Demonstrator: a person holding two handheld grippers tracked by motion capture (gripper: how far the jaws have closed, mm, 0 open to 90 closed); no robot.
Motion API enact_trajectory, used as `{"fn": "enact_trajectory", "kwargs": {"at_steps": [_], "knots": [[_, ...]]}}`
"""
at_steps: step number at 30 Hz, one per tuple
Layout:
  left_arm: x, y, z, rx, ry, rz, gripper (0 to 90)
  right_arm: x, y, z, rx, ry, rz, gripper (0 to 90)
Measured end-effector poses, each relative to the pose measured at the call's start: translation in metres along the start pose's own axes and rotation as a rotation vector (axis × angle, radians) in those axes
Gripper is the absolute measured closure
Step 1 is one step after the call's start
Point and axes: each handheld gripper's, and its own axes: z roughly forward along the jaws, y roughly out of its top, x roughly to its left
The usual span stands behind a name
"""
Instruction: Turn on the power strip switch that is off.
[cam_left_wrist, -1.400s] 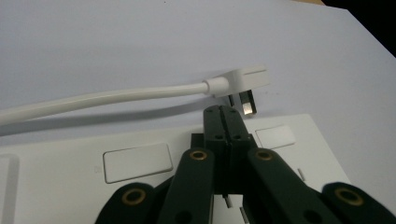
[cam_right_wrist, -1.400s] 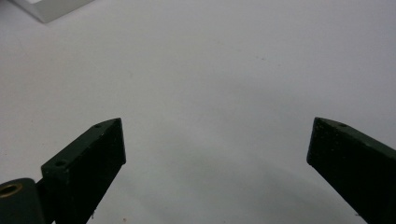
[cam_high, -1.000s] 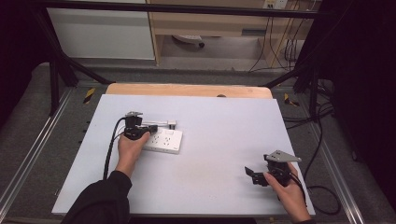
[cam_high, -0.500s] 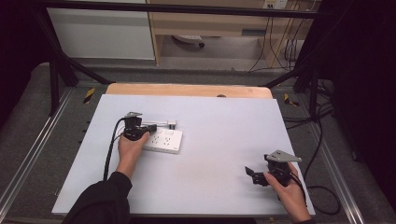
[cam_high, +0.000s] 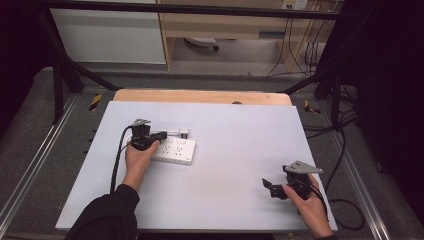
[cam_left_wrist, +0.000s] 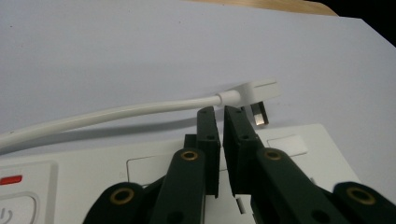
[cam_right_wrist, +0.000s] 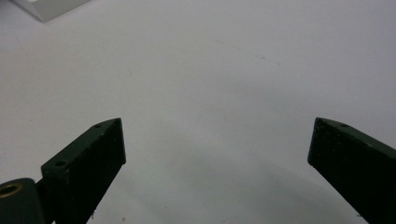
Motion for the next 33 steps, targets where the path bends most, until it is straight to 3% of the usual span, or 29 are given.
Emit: {"fn": "enact_trajectory", "kwargs": {"at_steps": [8,21,25,33], "knots": [[-0.002,0.002,-0.001,-0.028,0.002,-0.006,75.9,0.000,0.000,0.000,-0.001,0.001,0.001,4.5],[-0.011,0.008,0.000,-0.065,-0.036,0.042,53.6,0.000,0.000,0.000,-0.002,0.001,0.003,4.3],[-0.013,0.009,0.001,-0.081,-0.046,0.045,43.7,0.000,0.000,0.000,-0.002,0.003,0.004,4.3],[-0.018,0.011,0.002,-0.087,-0.019,0.089,20.4,0.000,0.000,0.000,-0.001,0.003,0.005,4.1]]}}
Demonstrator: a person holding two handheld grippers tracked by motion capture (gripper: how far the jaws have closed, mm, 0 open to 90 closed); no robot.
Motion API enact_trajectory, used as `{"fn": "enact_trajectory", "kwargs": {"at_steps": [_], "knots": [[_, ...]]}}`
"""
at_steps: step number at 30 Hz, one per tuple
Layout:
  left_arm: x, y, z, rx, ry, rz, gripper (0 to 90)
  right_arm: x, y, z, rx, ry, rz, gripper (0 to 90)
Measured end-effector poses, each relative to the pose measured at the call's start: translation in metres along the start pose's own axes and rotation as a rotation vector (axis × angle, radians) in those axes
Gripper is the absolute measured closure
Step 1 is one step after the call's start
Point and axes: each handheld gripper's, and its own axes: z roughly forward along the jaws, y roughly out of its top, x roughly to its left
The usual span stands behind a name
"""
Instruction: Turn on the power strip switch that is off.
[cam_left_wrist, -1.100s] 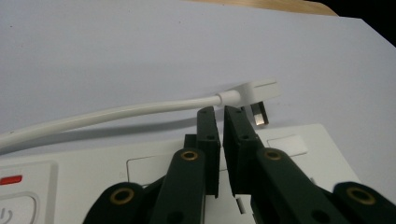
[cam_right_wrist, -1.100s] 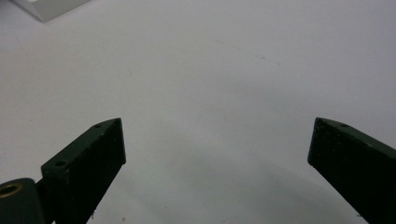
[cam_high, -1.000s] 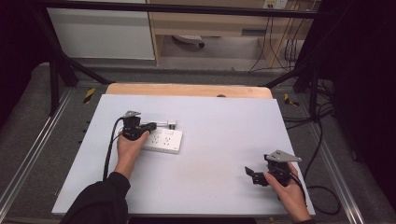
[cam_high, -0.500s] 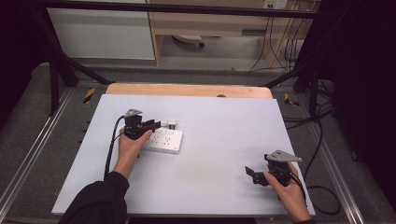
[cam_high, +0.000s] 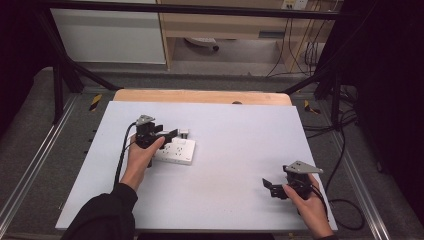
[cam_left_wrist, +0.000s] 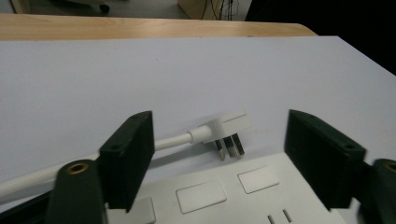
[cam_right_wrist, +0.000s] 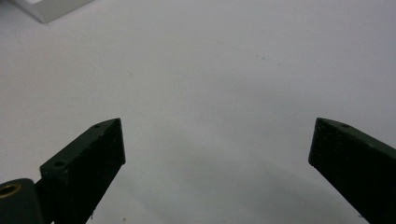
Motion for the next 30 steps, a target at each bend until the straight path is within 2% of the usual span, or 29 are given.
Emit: {"fn": "enact_trajectory", "kwargs": {"at_steps": [4,6,9,22,30], "knots": [[-0.004,0.001,0.000,-0.007,-0.008,0.006,10.2,0.000,0.000,0.000,0.000,0.002,-0.001,4.1],[-0.005,0.002,0.000,-0.002,-0.011,0.009,8.1,0.000,0.000,0.000,0.000,0.002,-0.001,4.0],[-0.005,0.003,-0.002,-0.007,-0.026,0.007,7.1,0.000,0.000,0.000,0.002,0.003,0.001,4.0],[-0.010,0.009,-0.007,-0.065,0.025,0.014,8.0,0.000,0.000,0.000,-0.001,0.007,-0.002,3.5],[-0.012,0.012,-0.016,-0.069,0.008,0.006,8.1,0.000,0.000,0.000,-0.004,0.008,0.004,3.4]]}}
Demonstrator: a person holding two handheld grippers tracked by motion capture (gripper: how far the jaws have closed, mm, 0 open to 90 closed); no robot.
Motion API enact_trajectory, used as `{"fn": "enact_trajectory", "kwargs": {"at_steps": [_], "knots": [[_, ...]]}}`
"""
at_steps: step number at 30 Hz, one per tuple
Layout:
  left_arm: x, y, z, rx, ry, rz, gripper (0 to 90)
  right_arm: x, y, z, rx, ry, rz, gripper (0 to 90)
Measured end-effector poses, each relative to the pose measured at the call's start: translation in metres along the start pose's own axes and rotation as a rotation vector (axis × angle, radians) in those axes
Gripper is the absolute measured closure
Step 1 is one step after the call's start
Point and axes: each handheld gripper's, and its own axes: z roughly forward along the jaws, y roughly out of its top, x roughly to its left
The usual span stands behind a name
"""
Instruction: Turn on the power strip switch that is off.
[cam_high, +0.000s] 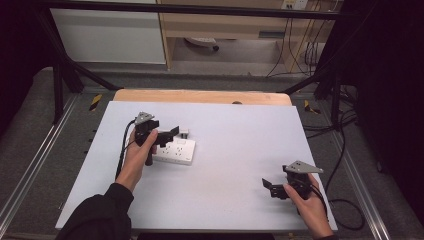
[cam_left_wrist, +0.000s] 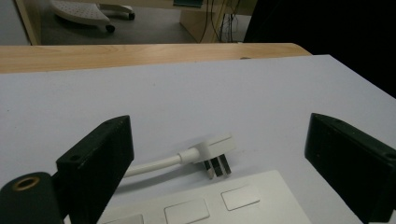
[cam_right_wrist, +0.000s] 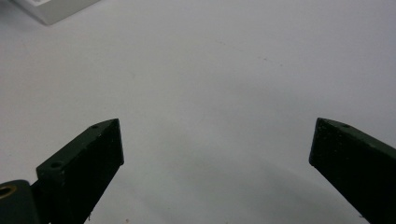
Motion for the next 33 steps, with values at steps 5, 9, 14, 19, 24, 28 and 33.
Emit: {"fn": "enact_trajectory", "kwargs": {"at_steps": [5,9,14,19,24,28,33], "knots": [[0.000,0.002,-0.008,0.020,0.012,-0.001,8.4,0.000,0.000,0.000,0.000,0.000,-0.001,3.4],[0.000,0.004,-0.016,0.026,0.007,0.001,8.6,0.000,0.000,0.000,0.005,0.001,-0.004,3.4],[-0.002,0.007,-0.026,0.021,0.001,0.007,8.5,0.000,0.000,0.001,0.004,0.000,-0.001,3.3],[-0.004,0.009,-0.036,0.028,-0.001,0.009,8.4,0.001,0.000,0.001,0.007,0.000,-0.003,3.4],[-0.004,0.009,-0.046,0.040,0.000,0.017,8.3,0.000,0.000,0.001,0.006,0.000,-0.003,3.4],[-0.003,0.008,-0.054,0.045,-0.002,0.007,8.4,0.000,0.000,0.001,0.006,-0.002,-0.007,3.3],[-0.002,0.003,-0.066,0.045,0.002,-0.003,8.5,-0.001,0.000,0.001,0.007,-0.003,-0.006,3.3]]}}
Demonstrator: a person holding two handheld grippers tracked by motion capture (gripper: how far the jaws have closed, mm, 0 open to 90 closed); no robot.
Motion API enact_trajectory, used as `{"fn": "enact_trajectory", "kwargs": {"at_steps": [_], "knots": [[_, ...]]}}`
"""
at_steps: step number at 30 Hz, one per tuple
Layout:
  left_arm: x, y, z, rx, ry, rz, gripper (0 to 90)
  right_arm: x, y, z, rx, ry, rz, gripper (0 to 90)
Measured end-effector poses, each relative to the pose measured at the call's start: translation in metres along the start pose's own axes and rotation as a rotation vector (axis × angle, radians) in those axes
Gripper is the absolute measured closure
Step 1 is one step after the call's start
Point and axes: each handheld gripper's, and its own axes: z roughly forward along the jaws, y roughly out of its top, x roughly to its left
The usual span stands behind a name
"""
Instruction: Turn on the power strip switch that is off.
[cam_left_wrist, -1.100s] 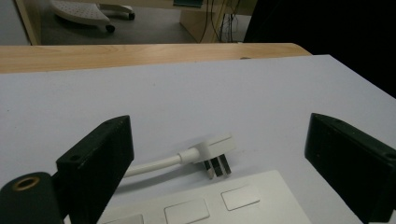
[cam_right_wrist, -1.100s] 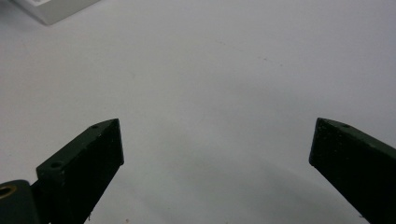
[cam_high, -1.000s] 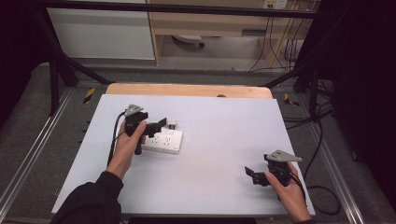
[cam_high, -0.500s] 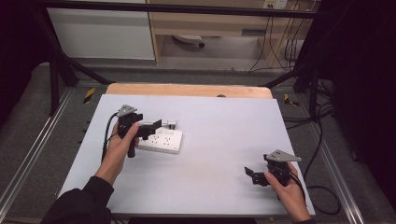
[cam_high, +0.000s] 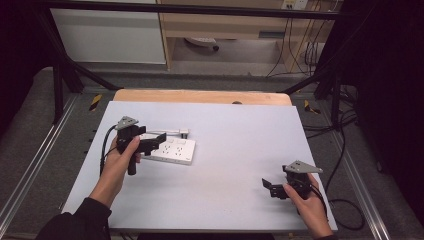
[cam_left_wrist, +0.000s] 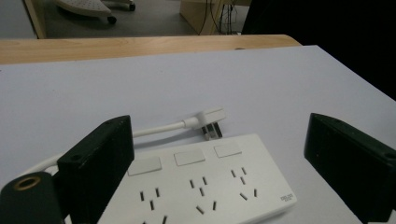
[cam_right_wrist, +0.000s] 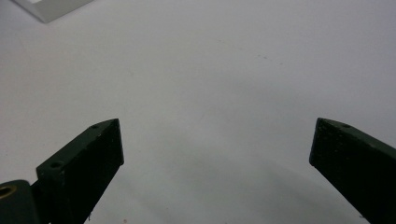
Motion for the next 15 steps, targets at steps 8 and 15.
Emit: {"fn": "enact_trajectory", "kwargs": {"at_steps": [8,15], "knots": [[-0.001,-0.013,-0.022,-0.022,0.009,0.001,8.7,0.000,0.000,0.000,0.002,-0.001,0.001,3.3],[-0.001,-0.019,-0.045,-0.052,0.032,0.005,9.2,0.001,0.000,0.001,0.005,0.001,-0.001,3.3]]}}
